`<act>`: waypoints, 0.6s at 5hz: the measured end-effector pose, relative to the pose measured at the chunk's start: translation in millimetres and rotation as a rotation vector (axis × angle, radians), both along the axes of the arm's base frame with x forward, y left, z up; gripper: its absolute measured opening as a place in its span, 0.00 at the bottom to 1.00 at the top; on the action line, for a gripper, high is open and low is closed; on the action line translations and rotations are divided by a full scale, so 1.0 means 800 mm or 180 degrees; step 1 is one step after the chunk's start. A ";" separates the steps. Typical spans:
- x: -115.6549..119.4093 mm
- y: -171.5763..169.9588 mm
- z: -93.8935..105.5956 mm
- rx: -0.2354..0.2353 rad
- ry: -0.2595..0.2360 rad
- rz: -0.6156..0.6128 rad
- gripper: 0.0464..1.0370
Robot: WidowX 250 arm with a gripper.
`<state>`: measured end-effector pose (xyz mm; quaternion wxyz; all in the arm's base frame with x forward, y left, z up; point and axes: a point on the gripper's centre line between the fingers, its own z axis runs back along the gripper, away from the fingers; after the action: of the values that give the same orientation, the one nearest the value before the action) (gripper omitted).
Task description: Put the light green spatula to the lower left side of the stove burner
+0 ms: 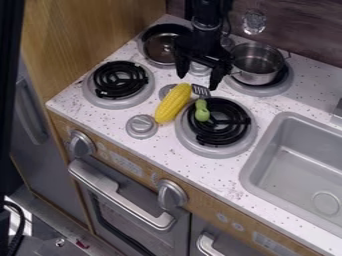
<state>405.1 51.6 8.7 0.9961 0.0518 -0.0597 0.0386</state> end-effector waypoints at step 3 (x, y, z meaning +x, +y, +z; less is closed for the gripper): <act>-0.033 -0.012 -0.045 -0.0011 0.0332 0.0143 0.96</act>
<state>378.8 41.9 -27.2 0.9969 0.0533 -0.0065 0.0583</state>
